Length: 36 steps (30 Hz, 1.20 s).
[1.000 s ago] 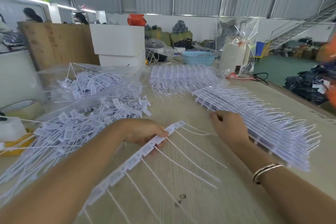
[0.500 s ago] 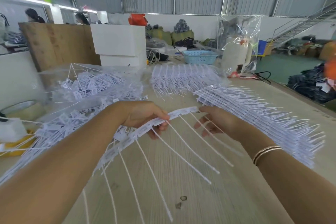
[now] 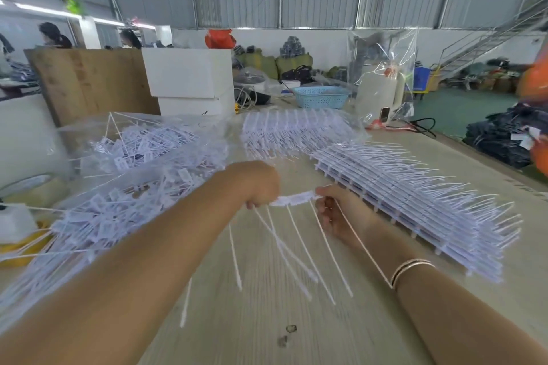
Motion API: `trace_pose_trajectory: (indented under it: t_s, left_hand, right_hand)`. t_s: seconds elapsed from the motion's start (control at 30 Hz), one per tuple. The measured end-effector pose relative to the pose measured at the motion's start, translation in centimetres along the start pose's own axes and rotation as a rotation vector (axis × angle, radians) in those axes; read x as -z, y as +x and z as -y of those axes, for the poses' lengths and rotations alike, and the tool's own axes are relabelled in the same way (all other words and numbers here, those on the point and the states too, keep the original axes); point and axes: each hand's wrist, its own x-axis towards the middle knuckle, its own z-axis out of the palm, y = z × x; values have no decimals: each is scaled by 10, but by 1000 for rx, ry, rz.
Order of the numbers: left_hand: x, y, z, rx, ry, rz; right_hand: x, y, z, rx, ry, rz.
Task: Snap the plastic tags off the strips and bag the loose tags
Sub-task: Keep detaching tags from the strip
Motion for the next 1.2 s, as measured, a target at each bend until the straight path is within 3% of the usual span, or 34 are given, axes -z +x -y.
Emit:
trace_pose_trajectory:
  t_s: [0.07,0.17,0.27,0.4,0.47,0.7,1.2]
  left_hand:
    - [-21,4,-11,29,-7,-139]
    - [-50,12,-29,38,-245,-339]
    - [-78,22,-36,59,-616,-423]
    - [-90,24,-28,-26,-1115,-417]
    - [-92,25,-27,-92,-1128,-443]
    - [-96,25,-33,-21,-1183,-706]
    - [-93,24,-39,-82,-1287,-733]
  right_hand:
    - [-1,2,-6,103,-57,18]
    - [-1,-1,-9,180,-94,65]
    - [2,-4,-8,142,-100,57]
    - [2,-11,-4,255,-427,92]
    - [1,-13,-5,295,-439,110]
    - [-15,-11,-13,367,-146,139]
    - [-19,-13,-16,456,-13,151]
